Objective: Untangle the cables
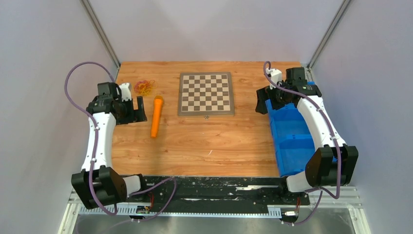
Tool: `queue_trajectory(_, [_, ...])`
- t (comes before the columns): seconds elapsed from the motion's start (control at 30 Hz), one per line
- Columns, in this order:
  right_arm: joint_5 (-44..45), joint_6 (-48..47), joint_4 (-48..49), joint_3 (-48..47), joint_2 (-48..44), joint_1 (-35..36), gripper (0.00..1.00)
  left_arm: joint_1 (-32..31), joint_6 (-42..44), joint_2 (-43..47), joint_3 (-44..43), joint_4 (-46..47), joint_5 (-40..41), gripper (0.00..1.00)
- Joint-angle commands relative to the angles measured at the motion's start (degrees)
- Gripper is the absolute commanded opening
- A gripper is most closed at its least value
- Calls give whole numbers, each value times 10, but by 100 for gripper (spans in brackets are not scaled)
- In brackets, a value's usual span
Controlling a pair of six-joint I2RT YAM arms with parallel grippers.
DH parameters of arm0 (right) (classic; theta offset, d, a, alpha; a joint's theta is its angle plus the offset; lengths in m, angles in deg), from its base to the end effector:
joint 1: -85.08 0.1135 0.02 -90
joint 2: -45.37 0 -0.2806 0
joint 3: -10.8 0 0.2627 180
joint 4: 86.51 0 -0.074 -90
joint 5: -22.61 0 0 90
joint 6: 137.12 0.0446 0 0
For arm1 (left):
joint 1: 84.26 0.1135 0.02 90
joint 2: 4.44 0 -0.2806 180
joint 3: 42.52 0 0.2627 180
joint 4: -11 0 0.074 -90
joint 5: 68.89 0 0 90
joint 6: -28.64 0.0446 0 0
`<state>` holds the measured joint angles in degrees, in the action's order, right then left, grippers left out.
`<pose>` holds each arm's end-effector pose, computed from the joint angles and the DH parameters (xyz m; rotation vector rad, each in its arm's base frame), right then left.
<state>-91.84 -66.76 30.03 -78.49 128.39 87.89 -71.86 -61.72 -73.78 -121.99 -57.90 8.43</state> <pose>0.3078 0.0336 0.3244 -0.6393 2.4068 0.4256 0.2370 0.0421 0.3218 -0.2063 2.5631 -0.2087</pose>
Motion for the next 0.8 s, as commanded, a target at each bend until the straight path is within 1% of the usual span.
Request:
queue_trajectory(0.0, [-9,-28,12,-21,-4,7,100,1,-16,-47,-62,49,1,100])
queue_trajectory(0.03, [-8,-40,10,-30,-3,7,100,1,-21,-65,-80,51,1,100])
queue_trajectory(0.07, [-5,-48,9,-40,0,9,100,1,-24,-106,-117,52,1,100])
queue_trajectory(0.1, [-4,-56,9,-51,2,9,100,1,-31,-127,-154,53,2,100])
queue_trajectory(0.13, [-1,-61,8,-62,5,11,100,2,-34,-170,-173,55,2,100])
queue_trajectory(0.23, [11,-74,-5,-98,19,18,100,8,-54,-253,-263,68,-1,100])
queue_trajectory(0.27, [16,-76,-9,-107,22,20,100,10,-58,-292,-279,71,-7,100])
queue_trajectory(0.37, [33,-77,-23,-123,32,29,100,16,-79,-365,-358,91,-5,100])
queue_trajectory(0.5, [62,-79,-45,-137,47,47,100,18,-91,-491,-449,97,16,100])
queue_trajectory(0.63, [95,-84,-56,-151,59,69,100,20,-89,-579,-513,101,19,100])
queue_trajectory(0.77, [120,-86,-59,-152,69,90,100,20,-94,-626,-531,147,-6,100])
